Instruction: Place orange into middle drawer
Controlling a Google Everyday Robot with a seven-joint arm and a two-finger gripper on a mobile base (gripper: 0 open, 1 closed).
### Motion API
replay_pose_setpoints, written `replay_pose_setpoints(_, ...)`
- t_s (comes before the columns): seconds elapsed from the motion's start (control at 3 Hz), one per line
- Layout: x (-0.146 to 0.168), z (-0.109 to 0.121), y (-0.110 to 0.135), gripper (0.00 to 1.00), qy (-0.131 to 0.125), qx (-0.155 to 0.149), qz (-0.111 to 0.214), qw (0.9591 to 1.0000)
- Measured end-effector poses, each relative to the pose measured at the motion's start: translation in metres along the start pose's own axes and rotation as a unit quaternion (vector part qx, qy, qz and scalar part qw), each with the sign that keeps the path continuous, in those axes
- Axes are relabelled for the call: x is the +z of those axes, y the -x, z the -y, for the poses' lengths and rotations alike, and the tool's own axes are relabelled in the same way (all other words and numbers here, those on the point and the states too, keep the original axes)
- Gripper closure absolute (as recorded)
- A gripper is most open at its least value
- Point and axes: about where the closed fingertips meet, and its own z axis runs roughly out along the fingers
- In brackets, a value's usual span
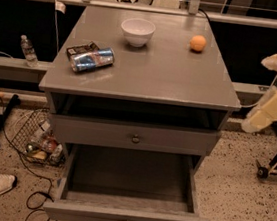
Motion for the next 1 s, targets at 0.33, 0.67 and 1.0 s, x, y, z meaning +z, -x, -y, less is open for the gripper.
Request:
replay_pose_setpoints(0.33, 0.058, 0.095, -0.005, 0.0, -0.031, 0.065, 0.112, 0.9911)
replay_pose_setpoints(0.67, 0.105, 0.151, -0.002, 0.0, -0.027, 0.071, 0.108, 0.9912)
replay_pose_setpoints(1.0, 0.096, 0.172, 0.008, 0.0, -0.048, 0.065, 0.122, 0.9893)
